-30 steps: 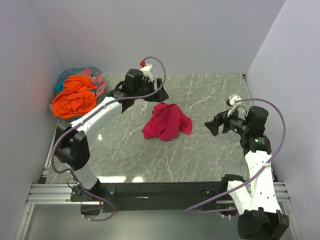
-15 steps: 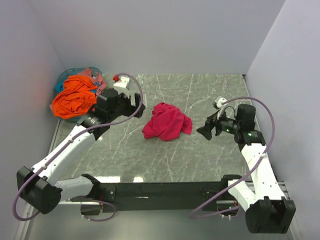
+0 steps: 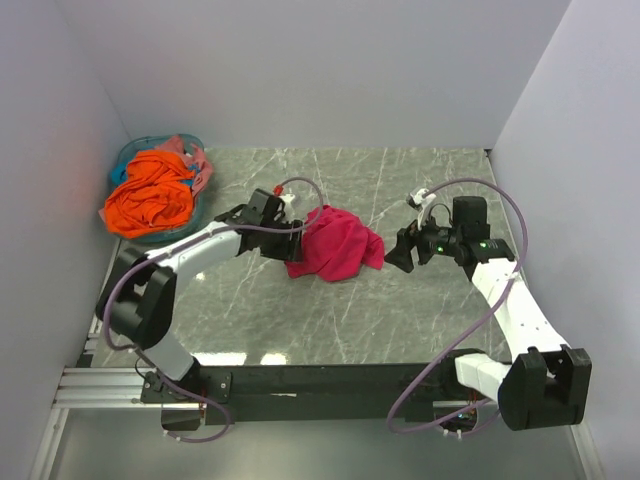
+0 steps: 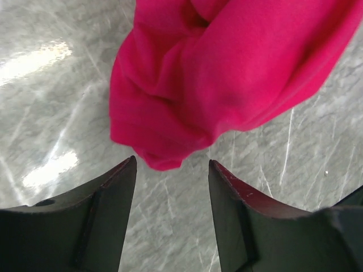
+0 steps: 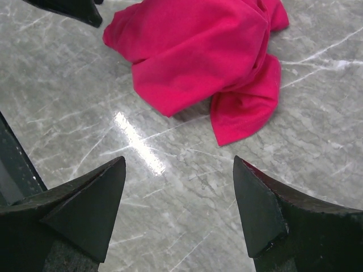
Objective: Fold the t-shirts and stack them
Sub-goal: Move the tshirt to the center of the board, then flatten the tshirt out
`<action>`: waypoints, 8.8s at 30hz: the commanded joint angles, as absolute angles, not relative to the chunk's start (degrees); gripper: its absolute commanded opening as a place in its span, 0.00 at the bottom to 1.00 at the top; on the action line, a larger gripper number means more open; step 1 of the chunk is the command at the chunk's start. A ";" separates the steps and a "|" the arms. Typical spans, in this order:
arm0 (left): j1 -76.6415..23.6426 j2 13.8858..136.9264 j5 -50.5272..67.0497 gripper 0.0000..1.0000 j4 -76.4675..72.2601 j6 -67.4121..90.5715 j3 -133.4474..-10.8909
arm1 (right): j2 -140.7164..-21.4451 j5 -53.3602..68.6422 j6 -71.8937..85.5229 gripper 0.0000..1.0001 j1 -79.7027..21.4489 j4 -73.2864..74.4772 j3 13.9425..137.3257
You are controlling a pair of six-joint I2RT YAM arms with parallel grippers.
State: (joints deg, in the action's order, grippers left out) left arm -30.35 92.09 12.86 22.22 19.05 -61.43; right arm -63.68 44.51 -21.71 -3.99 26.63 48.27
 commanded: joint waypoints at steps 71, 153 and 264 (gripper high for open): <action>-35.86 54.16 0.18 0.00 4.67 25.05 -58.10 | -74.15 32.69 -23.72 0.00 -10.11 39.98 70.14; -18.72 64.25 0.53 1.00 13.88 30.67 -55.20 | -53.79 43.07 -37.44 0.76 -11.60 49.92 64.78; -17.23 48.96 8.61 0.99 9.67 31.64 -51.86 | -47.72 36.56 -27.60 0.78 12.92 40.69 55.72</action>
